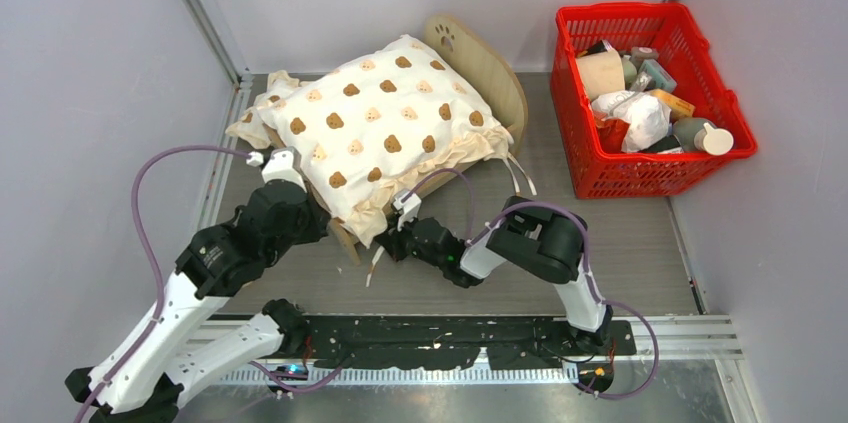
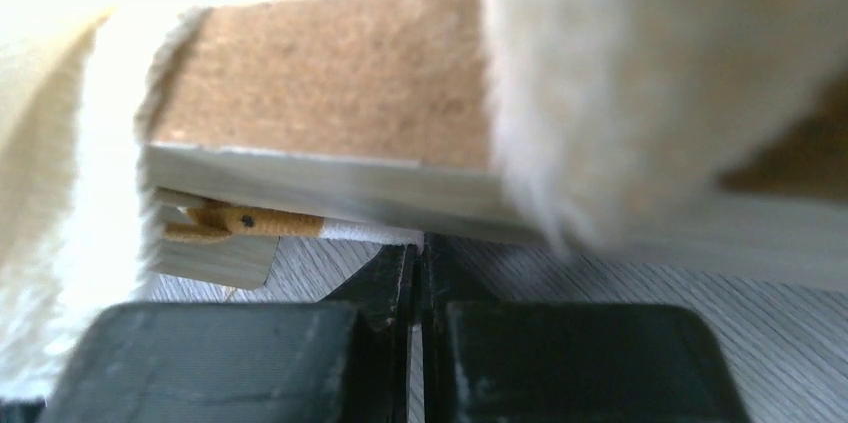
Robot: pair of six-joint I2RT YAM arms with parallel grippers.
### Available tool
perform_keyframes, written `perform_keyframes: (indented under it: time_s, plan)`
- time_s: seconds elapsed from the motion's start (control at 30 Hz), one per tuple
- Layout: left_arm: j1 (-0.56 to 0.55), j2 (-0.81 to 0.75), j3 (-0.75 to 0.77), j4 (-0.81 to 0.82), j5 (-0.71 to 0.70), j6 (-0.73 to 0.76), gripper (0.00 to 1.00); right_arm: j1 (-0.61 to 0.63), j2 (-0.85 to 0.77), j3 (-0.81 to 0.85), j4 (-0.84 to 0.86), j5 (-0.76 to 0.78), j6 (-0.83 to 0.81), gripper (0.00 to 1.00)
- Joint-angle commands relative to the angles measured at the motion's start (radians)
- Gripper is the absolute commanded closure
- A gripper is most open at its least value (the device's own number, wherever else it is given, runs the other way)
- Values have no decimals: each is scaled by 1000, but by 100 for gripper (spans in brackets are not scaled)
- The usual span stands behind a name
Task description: Set up the pet bed
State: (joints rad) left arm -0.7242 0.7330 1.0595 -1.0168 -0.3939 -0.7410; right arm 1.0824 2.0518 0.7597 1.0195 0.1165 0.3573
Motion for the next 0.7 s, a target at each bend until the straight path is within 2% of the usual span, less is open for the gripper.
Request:
perform_keyframes:
  time_s: [0.0, 0.37, 0.67]
  plan:
    - [6, -51, 69, -30, -56, 7, 100, -13, 47, 8, -54, 60, 2, 95]
    - [6, -170, 43, 10, -4, 18, 100, -18, 69, -10, -20, 74, 59, 95]
    - [6, -174, 104, -32, -92, 57, 100, -21, 81, -62, -14, 154, 119, 95]
